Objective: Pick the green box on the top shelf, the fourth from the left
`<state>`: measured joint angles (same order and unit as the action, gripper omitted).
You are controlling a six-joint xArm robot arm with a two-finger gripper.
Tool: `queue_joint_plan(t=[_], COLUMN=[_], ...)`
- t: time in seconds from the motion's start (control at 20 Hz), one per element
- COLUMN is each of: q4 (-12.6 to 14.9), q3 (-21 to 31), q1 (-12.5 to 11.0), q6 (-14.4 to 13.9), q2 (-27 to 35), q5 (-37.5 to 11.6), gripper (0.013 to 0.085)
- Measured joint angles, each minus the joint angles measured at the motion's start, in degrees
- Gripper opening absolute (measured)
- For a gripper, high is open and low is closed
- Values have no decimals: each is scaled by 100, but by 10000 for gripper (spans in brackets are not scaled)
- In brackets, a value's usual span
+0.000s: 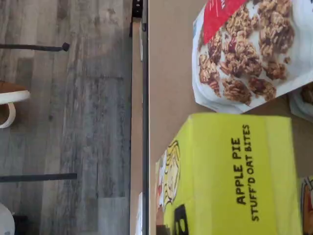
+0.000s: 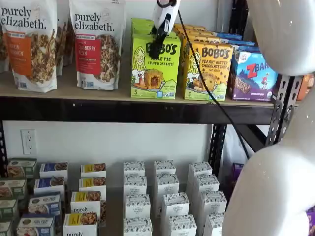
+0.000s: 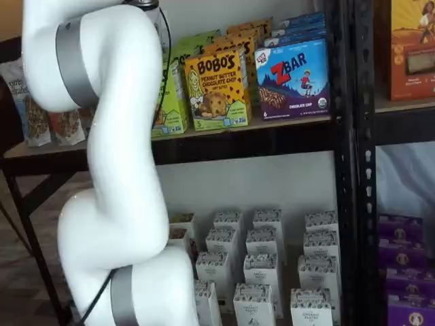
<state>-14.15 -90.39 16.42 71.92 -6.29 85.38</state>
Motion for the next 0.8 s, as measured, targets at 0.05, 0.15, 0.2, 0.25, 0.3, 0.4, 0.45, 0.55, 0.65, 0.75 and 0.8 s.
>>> queue_joint_plan(t=[0.05, 0.15, 0.2, 0.25, 0.3, 0.4, 0.45, 0.55, 0.65, 0.75, 0.8], q4=[-5, -2, 3, 7, 12, 22, 33, 41, 45, 49, 48], q3=[1, 2, 2, 3, 5, 9, 16, 18, 40, 72, 83], q1=[0, 1, 4, 6, 9, 15, 21, 28, 32, 34, 34], q6=[0, -1, -3, -4, -6, -12, -16, -21, -23, -24, -23], q2=[0, 1, 2, 2, 3, 3, 2, 2, -7, -24, -30], q5=[-4, -16, -23, -30, -36, -47, -59, -64, -95, -137, -150], gripper=[530, 530, 530, 530, 530, 530, 530, 530, 530, 530, 530])
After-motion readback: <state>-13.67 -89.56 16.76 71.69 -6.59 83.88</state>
